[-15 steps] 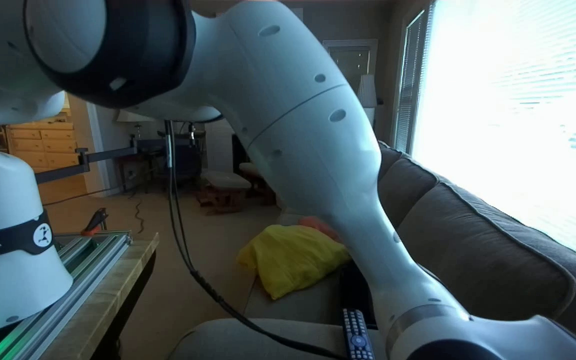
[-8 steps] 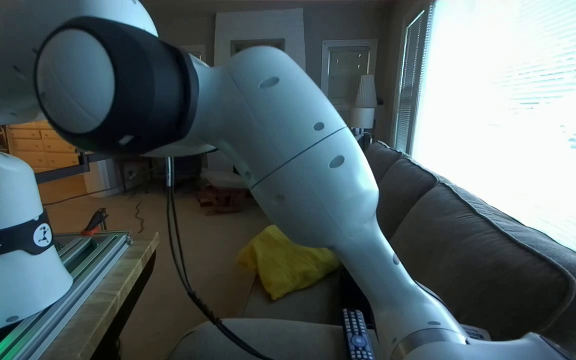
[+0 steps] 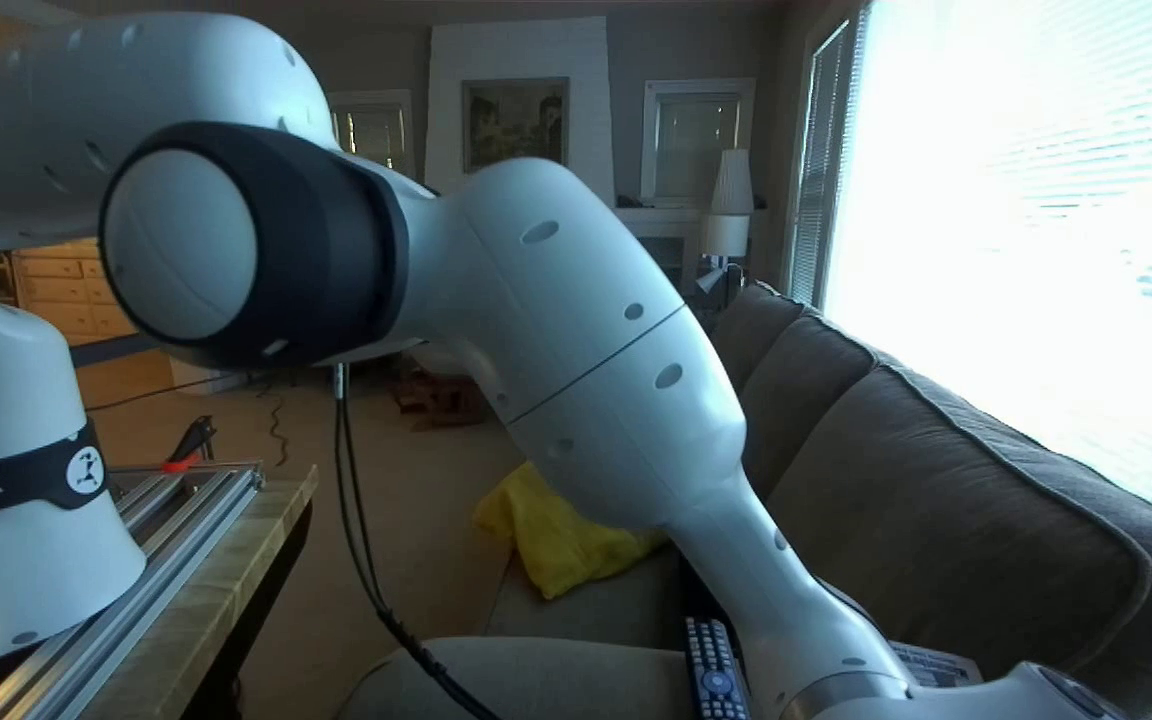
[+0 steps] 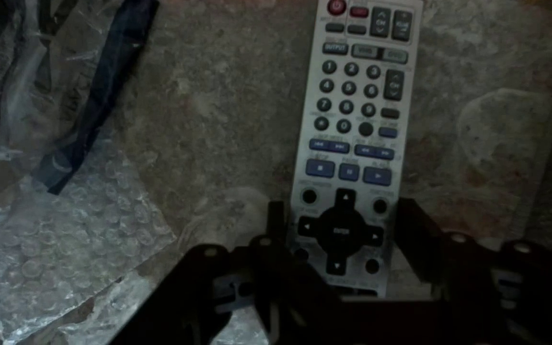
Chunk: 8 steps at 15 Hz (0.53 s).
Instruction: Put the remote on the small side table
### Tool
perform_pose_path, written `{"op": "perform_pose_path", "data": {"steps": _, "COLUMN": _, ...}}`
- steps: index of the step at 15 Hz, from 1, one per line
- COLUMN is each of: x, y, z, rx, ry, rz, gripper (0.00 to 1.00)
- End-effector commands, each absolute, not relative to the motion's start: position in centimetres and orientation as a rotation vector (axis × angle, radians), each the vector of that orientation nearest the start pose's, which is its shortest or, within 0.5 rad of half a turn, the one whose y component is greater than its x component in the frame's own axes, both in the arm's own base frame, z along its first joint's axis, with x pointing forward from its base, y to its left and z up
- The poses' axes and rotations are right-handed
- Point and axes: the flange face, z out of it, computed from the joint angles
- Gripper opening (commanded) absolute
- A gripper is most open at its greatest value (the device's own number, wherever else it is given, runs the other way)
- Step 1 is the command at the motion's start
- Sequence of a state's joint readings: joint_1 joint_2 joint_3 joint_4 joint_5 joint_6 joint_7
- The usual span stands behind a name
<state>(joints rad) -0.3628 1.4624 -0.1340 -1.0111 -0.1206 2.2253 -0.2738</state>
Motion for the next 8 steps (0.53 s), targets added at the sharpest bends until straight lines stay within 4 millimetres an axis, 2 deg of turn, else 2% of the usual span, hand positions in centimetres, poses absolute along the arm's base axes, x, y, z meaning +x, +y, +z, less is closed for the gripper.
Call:
{"op": "perform_pose_path", "data": {"steps": 1, "x": 61.6, "y": -30.9, "z": -9.5, "rx": -3.242, "ry": -0.019, "rz": 0.495, "gripper": 0.35}}
{"op": "perform_pose_path", "data": {"steps": 2, "x": 61.4, "y": -30.9, "z": -9.6, "rx": -3.240, "ry": -0.021, "rz": 0.506, "gripper": 0.84}}
{"op": "perform_pose_path", "data": {"steps": 3, "x": 61.3, "y": -30.9, "z": -9.5, "rx": -3.234, "ry": -0.006, "rz": 0.523, "gripper": 0.86}}
{"op": "perform_pose_path", "data": {"steps": 5, "x": 60.9, "y": -31.3, "z": -8.6, "rx": -3.225, "ry": 0.044, "rz": 0.552, "gripper": 0.98}}
{"op": "perform_pose_path", "data": {"steps": 8, "x": 60.4, "y": -31.9, "z": -5.4, "rx": -3.252, "ry": 0.213, "rz": 0.630, "gripper": 1.00}}
